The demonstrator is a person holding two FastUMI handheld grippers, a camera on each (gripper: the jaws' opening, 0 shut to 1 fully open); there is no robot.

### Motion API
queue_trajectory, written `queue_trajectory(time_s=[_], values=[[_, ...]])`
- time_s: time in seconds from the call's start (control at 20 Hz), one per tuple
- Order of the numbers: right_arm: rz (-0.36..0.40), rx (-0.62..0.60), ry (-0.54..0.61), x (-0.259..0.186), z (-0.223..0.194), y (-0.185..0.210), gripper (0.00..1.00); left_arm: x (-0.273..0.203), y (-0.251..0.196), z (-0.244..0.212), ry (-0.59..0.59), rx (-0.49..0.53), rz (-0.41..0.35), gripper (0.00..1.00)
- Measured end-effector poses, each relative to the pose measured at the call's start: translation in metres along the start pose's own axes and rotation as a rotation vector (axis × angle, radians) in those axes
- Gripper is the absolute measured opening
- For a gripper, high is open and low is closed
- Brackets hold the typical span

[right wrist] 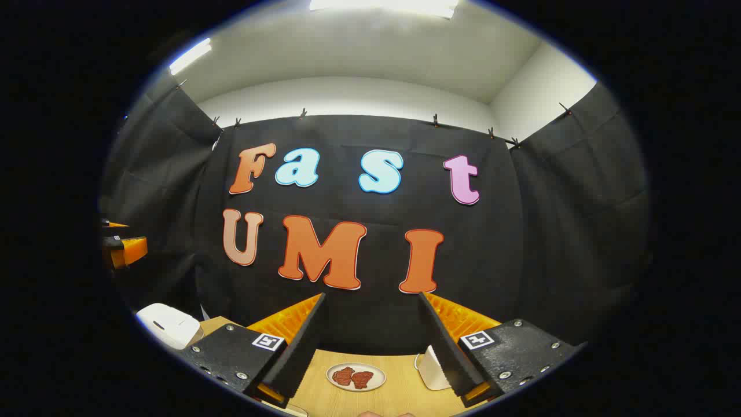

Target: Close the left gripper, press the button to open the rice cooker; take a wooden spoon from the chopstick holder with the right hand, scoop a spoonful of rice and pour it into the rice cooker, then put the wooden spoon back into the chopstick holder.

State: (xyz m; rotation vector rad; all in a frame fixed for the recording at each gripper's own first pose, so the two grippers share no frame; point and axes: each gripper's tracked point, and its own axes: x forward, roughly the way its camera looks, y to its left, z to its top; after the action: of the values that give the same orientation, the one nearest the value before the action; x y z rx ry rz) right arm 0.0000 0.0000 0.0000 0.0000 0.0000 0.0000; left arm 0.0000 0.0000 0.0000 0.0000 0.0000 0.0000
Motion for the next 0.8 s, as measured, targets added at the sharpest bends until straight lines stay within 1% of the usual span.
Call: queue_trajectory(time_s=[0.05, 0.1, 0.15, 0.2, 0.25, 0.3, 0.5, 0.55, 0.65, 0.75, 0.8], values=[[0.004, 0.003, 0.003, 0.001, -0.001, 0.002, 0.97, 0.001, 0.002, -0.004, 0.009, 0.004, 0.008, 1.00], [0.005, 0.004, 0.004, 0.001, -0.001, 0.002, 0.97, 0.000, 0.004, -0.008, 0.021, 0.004, 0.014, 0.99], [0.008, 0.002, 0.003, 0.001, -0.001, 0.002, 0.97, -0.001, 0.002, -0.009, 0.027, -0.005, 0.007, 1.00], [0.008, 0.000, 0.003, 0.000, -0.001, 0.001, 0.95, -0.002, 0.003, -0.011, 0.039, -0.011, 0.010, 1.00], [0.012, 0.004, 0.006, 0.000, -0.001, 0.002, 0.95, -0.002, 0.006, -0.014, 0.044, -0.014, 0.019, 0.98], [0.014, 0.009, 0.007, 0.000, -0.001, 0.003, 0.95, -0.003, 0.009, -0.013, 0.045, -0.018, 0.024, 1.00], [0.018, -0.002, 0.010, -0.001, -0.002, 0.002, 0.95, -0.005, 0.018, -0.012, 0.047, -0.023, 0.043, 0.99], [0.020, -0.003, 0.011, -0.001, -0.003, 0.003, 0.97, -0.004, 0.018, -0.019, 0.069, -0.029, 0.047, 0.99], [0.025, -0.005, 0.011, -0.002, -0.003, 0.004, 0.97, -0.002, 0.013, -0.032, 0.113, -0.044, 0.038, 0.99], [0.028, -0.011, 0.016, -0.004, -0.004, 0.003, 0.97, -0.001, 0.021, -0.036, 0.137, -0.047, 0.055, 1.00], [0.028, -0.015, 0.018, -0.003, -0.005, 0.002, 0.95, 0.000, 0.024, -0.036, 0.141, -0.044, 0.062, 1.00]])
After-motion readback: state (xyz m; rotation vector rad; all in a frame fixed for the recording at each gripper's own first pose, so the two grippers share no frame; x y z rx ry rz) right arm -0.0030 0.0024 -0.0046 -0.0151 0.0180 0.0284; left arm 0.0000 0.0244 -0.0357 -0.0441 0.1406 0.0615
